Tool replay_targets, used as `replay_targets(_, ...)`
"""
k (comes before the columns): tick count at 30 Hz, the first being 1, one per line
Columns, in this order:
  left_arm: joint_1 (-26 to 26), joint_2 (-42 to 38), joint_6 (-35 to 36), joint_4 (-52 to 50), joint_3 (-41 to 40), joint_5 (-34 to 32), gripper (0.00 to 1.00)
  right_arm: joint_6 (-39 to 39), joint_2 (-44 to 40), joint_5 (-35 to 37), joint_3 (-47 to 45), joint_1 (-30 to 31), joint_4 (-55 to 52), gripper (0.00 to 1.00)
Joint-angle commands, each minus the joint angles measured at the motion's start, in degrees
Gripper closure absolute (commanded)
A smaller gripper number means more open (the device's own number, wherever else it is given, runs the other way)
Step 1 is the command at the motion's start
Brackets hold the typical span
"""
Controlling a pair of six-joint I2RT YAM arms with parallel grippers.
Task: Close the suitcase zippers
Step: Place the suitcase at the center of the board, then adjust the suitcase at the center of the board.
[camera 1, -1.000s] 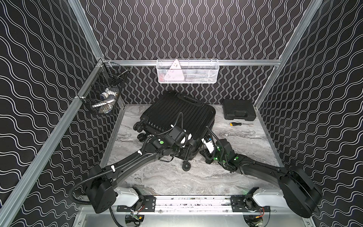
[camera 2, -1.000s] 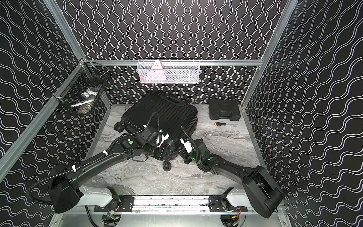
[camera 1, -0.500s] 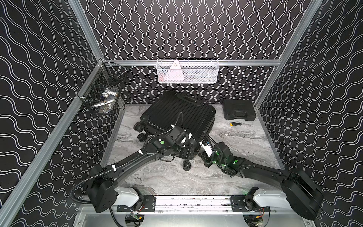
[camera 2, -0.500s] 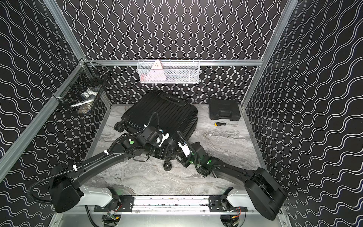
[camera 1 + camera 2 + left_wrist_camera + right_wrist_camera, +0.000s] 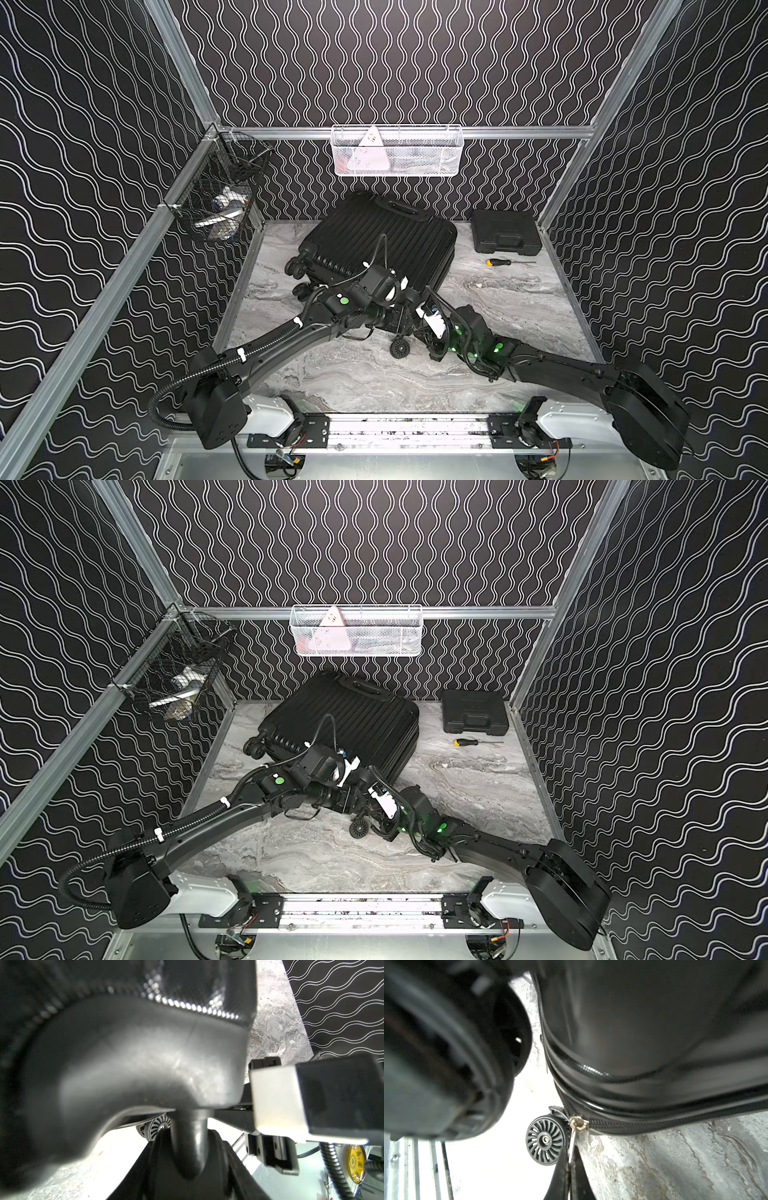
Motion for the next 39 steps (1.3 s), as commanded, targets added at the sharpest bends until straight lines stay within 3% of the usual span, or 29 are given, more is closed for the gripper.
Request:
replay_targets(1, 0.2, -0.3, -1.2, 12.1, 0.3, -4.4, 0.74, -1.3, 0.2, -5.5, 0.2, 0.7, 2.7, 1.0)
replay_targets(11, -0.5, 3.0, 1.9, 13.6, 0.5, 4.6, 0.65, 5.8, 3.2, 9.4, 2.0, 0.5, -0.4, 1.0)
replay_targets(14, -0.9, 3.6, 4.6, 15.3, 0.4, 10.2, 0.45, 7.3, 2.9, 11.8, 1.5, 0.1, -0.3, 1.0)
replay_targets(17, -1.2, 3.1, 8.2, 13.5, 1.1, 11.7, 0.35, 8.1, 2.6, 12.6, 1.3, -0.8, -0.5, 1.0)
replay_targets(23, -0.7, -1.2, 16.7, 3.3, 4.8, 3.0, 0.22, 8.8, 1.6, 12.4, 1.3, -2.7, -1.7, 1.0)
replay_targets(29, 4.0, 1.2, 21.0, -12.1, 15.0, -6.3, 0.25, 8.7, 1.4, 12.0, 1.3, -5.0, -2.0, 1.0)
replay_targets(39, 24.0, -3.6, 26.2, -13.3, 15.3, -22.0, 0.2, 8.3, 1.3, 9.5, 2.2, -9.5, -3.4, 1.0)
